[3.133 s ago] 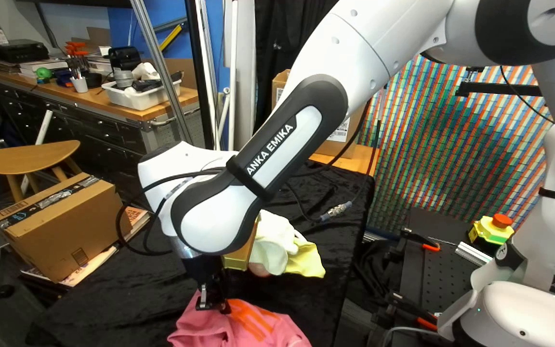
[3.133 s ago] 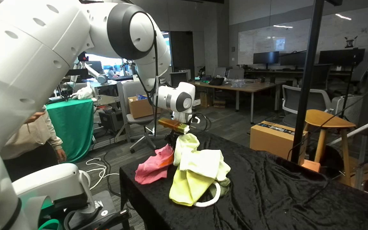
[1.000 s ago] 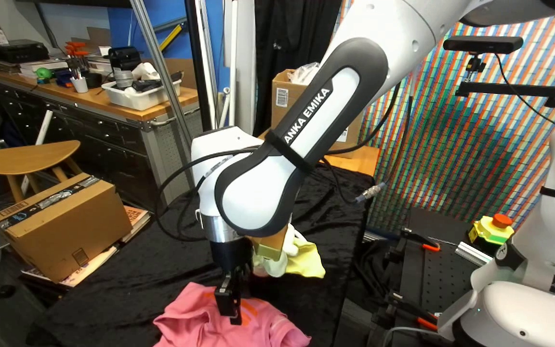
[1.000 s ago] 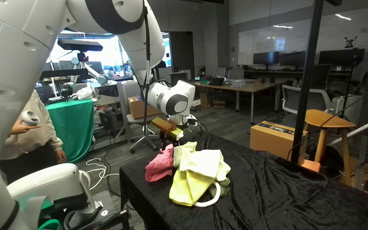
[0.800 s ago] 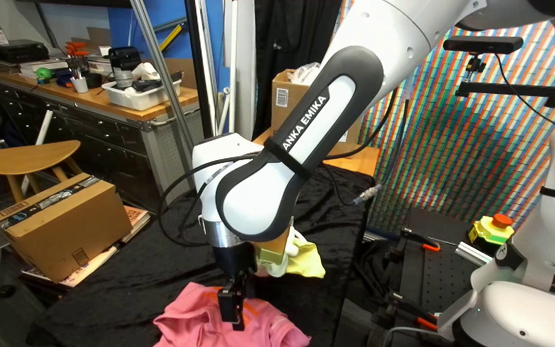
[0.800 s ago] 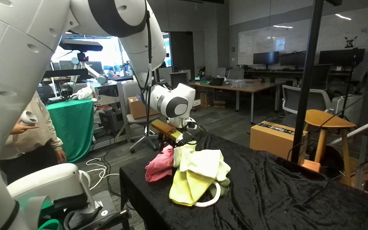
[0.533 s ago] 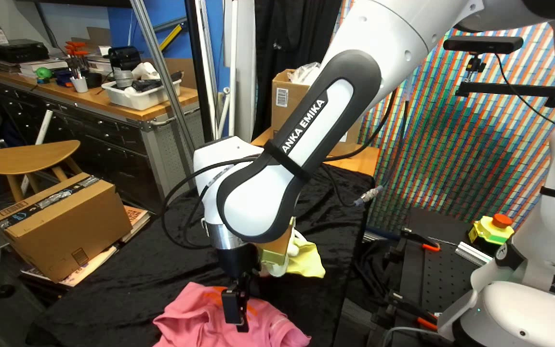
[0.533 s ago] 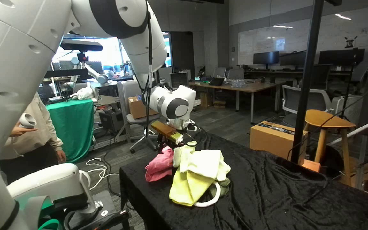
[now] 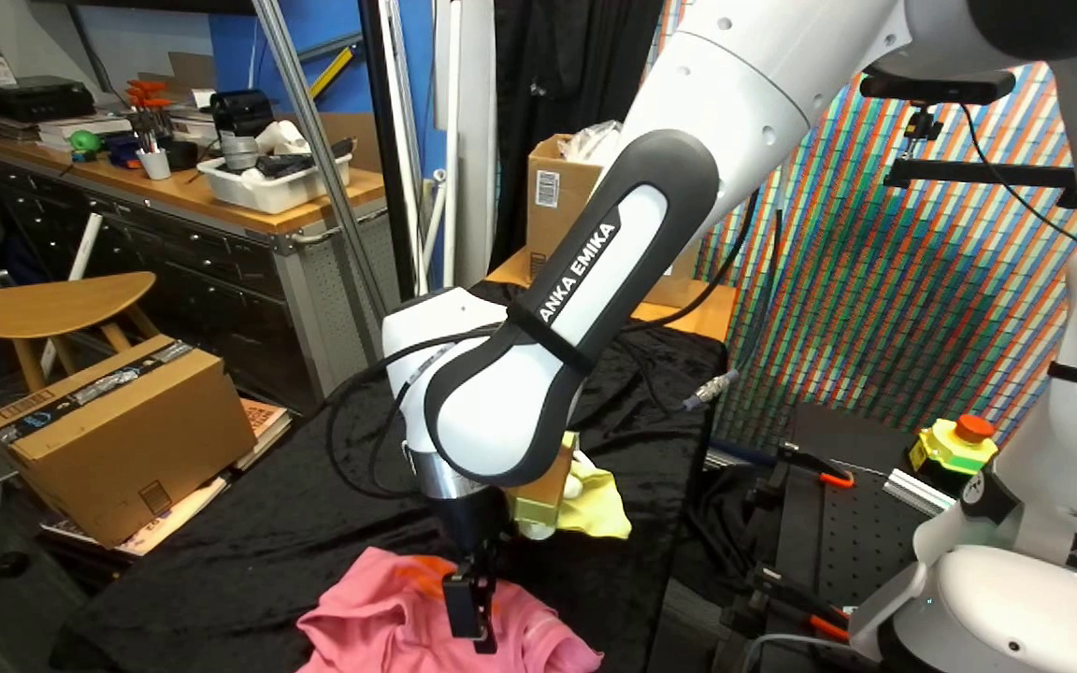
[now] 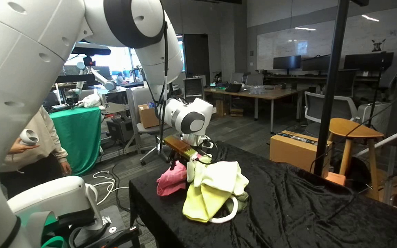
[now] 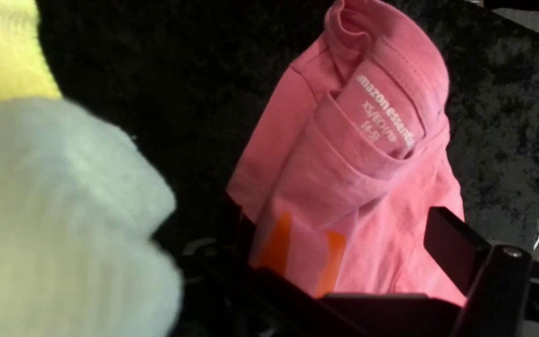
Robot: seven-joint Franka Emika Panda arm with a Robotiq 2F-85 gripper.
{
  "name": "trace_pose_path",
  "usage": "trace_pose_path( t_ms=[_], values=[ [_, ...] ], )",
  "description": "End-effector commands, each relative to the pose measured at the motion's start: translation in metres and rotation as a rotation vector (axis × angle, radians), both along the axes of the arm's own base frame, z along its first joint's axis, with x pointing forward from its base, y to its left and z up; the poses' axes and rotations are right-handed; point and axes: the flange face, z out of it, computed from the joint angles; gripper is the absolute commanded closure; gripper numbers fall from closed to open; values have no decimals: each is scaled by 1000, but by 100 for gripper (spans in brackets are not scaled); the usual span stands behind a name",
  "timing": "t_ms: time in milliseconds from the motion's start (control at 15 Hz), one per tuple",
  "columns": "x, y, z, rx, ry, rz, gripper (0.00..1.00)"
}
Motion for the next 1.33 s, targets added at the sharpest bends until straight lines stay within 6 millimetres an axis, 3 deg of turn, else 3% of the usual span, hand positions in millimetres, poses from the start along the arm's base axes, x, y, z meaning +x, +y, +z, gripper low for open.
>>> trace_pose_path(
  t_ms=[0, 467, 1267],
  values=[
    [6, 2, -12, 15, 20, 12, 0],
    [1, 3, -22, 6, 42, 7, 0],
    [-21, -7, -18, -28, 50, -1, 0]
  ],
)
